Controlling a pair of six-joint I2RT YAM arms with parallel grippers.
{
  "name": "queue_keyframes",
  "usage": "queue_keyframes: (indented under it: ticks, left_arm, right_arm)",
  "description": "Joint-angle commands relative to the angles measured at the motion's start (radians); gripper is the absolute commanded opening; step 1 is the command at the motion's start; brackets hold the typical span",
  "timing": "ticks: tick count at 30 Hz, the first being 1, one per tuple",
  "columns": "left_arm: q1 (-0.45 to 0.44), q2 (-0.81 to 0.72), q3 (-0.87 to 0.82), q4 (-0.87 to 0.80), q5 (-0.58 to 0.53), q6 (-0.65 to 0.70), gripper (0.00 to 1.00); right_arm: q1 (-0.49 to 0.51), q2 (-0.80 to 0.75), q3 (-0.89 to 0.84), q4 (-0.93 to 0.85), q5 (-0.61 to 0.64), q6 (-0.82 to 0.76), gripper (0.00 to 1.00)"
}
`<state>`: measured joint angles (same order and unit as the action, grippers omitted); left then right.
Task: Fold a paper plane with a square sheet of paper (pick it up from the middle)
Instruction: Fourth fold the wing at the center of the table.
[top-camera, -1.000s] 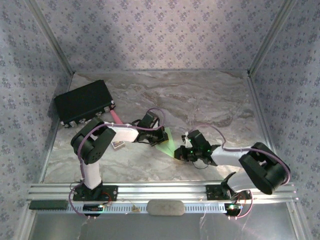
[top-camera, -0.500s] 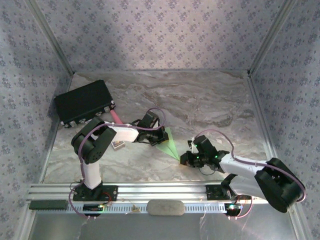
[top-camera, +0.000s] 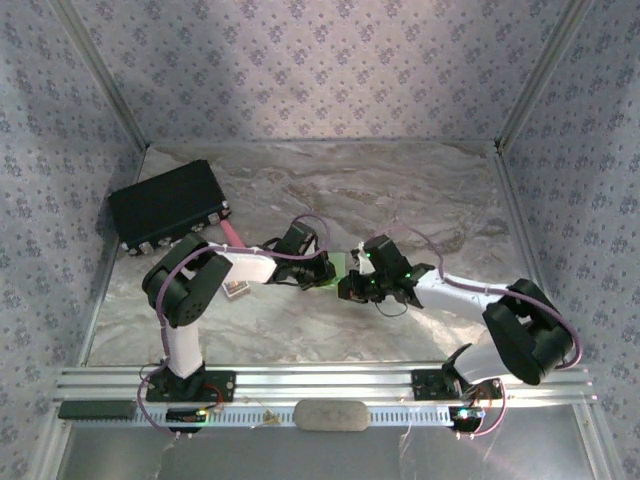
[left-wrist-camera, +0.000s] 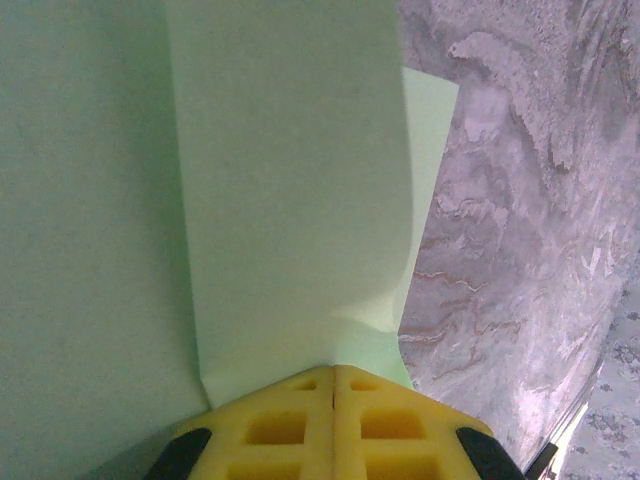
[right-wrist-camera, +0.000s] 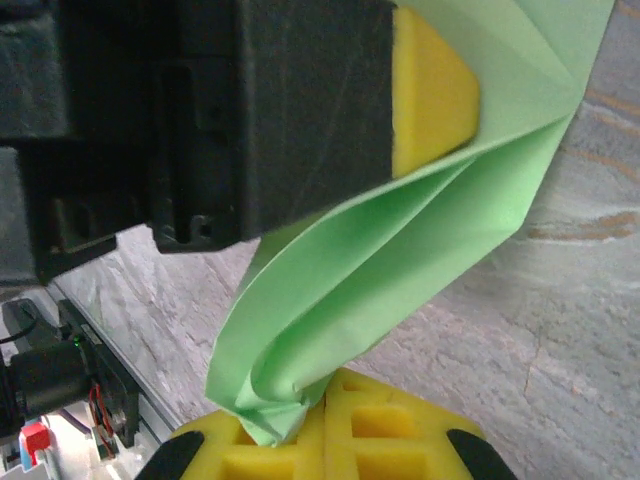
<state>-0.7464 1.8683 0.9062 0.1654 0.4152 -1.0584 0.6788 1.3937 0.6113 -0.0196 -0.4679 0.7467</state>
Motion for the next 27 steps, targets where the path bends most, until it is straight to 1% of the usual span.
queue_keyframes:
  ticks: [1,7,9,12,14,16,19,23,27]
  left_arm:
    - [0.003,0.029,-0.030,-0.066,-0.042,0.017,0.02]
    - [0.004,0.035,-0.018,-0.069,-0.036,0.017,0.01]
    - [0.003,0.033,-0.018,-0.069,-0.036,0.017,0.02]
    - [0.001,0.028,-0.019,-0.072,-0.036,0.020,0.02]
    - [0.001,0.023,-0.024,-0.070,-0.038,0.020,0.02]
    - [-0.003,0.023,-0.024,-0.070,-0.038,0.021,0.02]
    - [-0.004,0.023,-0.024,-0.071,-0.038,0.021,0.02]
    - [-0.007,0.022,-0.024,-0.071,-0.038,0.023,0.02]
    - [-0.006,0.022,-0.022,-0.074,-0.038,0.025,0.02]
  right_arm:
    - [0.015,-0.065,0.002,-0.112,0.030,-0.032,0.09]
    - [-0.016,-0.282,-0.129,-0.228,0.047,-0.018,0.13]
    - [-0.030,-0.350,-0.157,-0.247,0.052,-0.003,0.17]
    - [-0.057,-0.419,-0.166,-0.260,0.048,0.012,0.20]
    - [-0.064,-0.429,-0.158,-0.245,0.041,0.028,0.20]
    - [-0.062,-0.407,-0.154,-0.179,0.017,0.052,0.19]
    - [-0.049,-0.314,-0.122,-0.102,-0.017,0.061,0.15]
    - [0.003,-0.176,-0.042,-0.044,-0.013,0.052,0.13]
    - [0.042,-0.049,0.050,-0.057,0.012,0.019,0.13]
